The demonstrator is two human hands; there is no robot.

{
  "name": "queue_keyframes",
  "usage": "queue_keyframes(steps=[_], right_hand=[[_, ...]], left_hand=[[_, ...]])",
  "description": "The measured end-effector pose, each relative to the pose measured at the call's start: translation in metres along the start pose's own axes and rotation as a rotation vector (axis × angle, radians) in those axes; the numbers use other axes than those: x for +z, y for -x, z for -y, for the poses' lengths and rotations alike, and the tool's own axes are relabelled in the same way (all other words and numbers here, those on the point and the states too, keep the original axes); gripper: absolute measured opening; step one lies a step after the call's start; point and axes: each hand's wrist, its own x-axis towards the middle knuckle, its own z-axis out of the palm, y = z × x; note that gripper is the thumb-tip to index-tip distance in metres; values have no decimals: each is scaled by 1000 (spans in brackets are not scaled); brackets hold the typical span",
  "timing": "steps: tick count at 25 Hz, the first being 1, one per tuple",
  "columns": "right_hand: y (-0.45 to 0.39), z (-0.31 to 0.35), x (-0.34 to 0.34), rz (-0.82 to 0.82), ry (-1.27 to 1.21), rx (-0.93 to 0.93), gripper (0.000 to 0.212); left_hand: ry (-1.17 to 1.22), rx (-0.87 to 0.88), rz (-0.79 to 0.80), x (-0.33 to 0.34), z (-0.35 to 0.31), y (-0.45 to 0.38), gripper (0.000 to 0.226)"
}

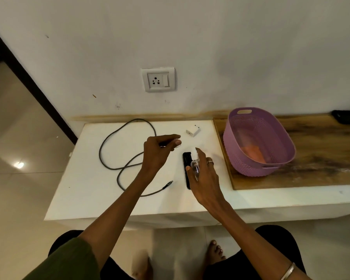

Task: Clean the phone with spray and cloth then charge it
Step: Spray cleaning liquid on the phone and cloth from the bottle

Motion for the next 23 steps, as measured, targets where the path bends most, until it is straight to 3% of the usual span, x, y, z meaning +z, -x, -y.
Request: queue_keyframes(steps=[5, 10, 15, 23], right_hand=[[-2, 21, 7, 9, -101, -44, 58], [-3, 26, 6, 48, -98, -4, 56], [-4, 38, 3, 43, -113, -62, 49], [-15, 51, -2, -36, -217, -84, 15]], left_hand=[[16, 5, 33, 4, -13, 9, 18], [262, -100, -52, -6, -19, 10, 19], [180, -34, 33, -1, -28, 15, 15], [216, -45, 91, -1, -33, 7, 11]])
